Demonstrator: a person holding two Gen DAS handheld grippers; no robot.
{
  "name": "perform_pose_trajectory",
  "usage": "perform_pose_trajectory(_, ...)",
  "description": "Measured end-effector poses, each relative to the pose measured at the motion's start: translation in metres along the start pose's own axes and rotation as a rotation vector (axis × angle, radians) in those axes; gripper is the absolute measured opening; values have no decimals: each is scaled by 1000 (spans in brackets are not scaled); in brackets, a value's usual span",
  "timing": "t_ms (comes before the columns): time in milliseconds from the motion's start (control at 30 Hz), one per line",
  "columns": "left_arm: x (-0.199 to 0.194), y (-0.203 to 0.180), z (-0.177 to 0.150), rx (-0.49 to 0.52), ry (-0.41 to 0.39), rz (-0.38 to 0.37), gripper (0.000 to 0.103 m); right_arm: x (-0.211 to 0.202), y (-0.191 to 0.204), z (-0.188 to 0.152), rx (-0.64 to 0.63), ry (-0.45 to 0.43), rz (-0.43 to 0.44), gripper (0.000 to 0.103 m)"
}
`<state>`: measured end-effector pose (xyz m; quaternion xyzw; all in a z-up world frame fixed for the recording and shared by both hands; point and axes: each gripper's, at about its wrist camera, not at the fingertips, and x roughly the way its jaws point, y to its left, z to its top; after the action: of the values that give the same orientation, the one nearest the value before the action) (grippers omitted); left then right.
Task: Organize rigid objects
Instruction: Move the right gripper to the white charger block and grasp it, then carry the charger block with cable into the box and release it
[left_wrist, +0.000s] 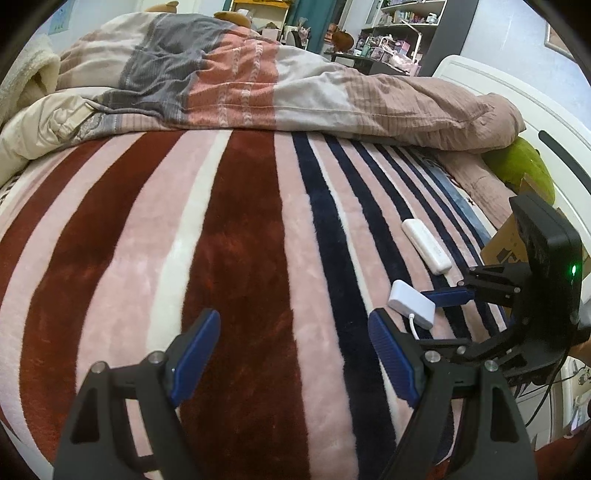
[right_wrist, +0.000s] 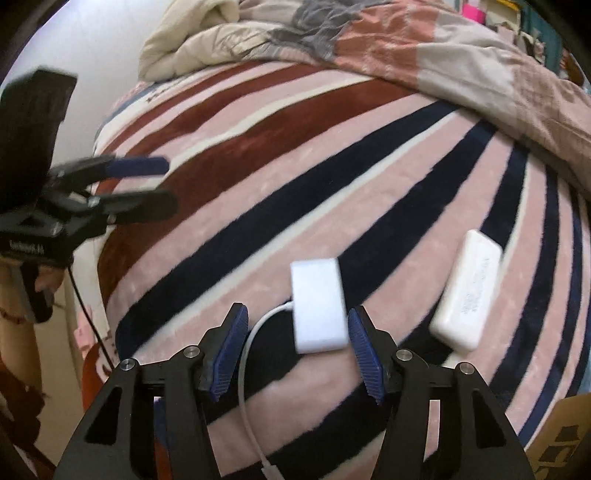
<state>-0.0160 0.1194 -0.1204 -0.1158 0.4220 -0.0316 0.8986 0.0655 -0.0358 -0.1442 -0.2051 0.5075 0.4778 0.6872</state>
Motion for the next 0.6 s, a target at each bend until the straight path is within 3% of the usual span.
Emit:
perform_pose_trajectory(100, 1, -1, -1, 0, 5, -1, 80, 5, 6, -2, -39, -1, -43, 52)
perform_pose_trajectory(200, 1, -4, -1, -4, 8, -3, 80, 2, 11, -4, -66, -11, -75, 40)
perform_pose_trajectory(300, -1, -11, 2, -3, 9, -20, 80, -3, 11, -5, -74, -15, -75, 37)
perform_pose_trajectory(433, -8, -34, 10, 21, 8, -66, 80, -22, 14, -7, -82, -59, -68, 36)
perform_pose_trajectory(600, -27, -80, 34, 55, -16, -181, 80, -70, 20, -9, -103, -170, -36, 36)
